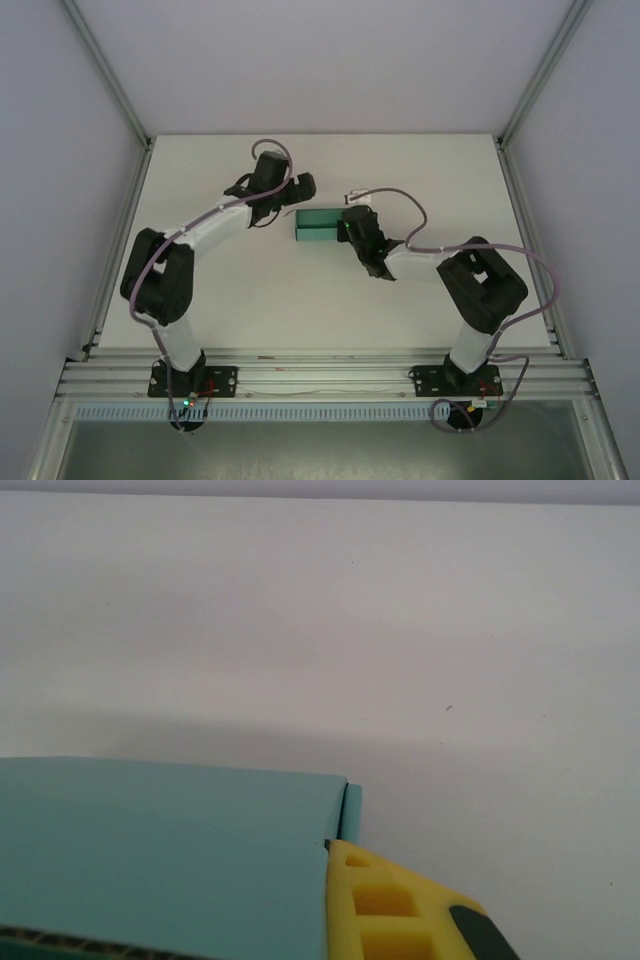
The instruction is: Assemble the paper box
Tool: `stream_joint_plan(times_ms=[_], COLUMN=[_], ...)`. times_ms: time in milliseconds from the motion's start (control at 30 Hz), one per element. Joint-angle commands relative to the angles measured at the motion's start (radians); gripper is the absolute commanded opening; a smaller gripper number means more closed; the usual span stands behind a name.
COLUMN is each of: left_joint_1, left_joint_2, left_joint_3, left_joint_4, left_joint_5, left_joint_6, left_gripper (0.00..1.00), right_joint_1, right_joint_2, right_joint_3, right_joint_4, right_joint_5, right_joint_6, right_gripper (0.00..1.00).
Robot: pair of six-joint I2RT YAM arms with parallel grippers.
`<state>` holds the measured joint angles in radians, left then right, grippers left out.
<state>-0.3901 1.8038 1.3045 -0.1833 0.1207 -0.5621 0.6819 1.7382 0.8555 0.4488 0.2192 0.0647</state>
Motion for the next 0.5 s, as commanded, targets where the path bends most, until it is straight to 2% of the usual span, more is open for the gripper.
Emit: stream_joint_plan(times_ms=[0,233,467], left_joint_1=[0.000,0.003,0.005], left_joint_2=[0.015,0.014,0.059], left_joint_3=[-0.017,-0.129,-0.197], left_joint_4=[-0.023,0.050,0.150], left_joint_5=[0.056,0.069,0.130], left_joint_6=[-0.034,-0.044,-0.054], left_gripper=[0.95,0.89,0.86], right_joint_1=[0.019,0.049,0.062], right_joint_2=[0.037,0.041,0.003], right_joint_3=[-0.049,-0.094,-0.147], right_joint_4=[-0.096,-0.063,-0.009], right_joint_5=[-0.005,-0.004,-0.028], right_joint_6=[-0.028,-0.044,-0.036], right_gripper=[0.01,0.07,0.22])
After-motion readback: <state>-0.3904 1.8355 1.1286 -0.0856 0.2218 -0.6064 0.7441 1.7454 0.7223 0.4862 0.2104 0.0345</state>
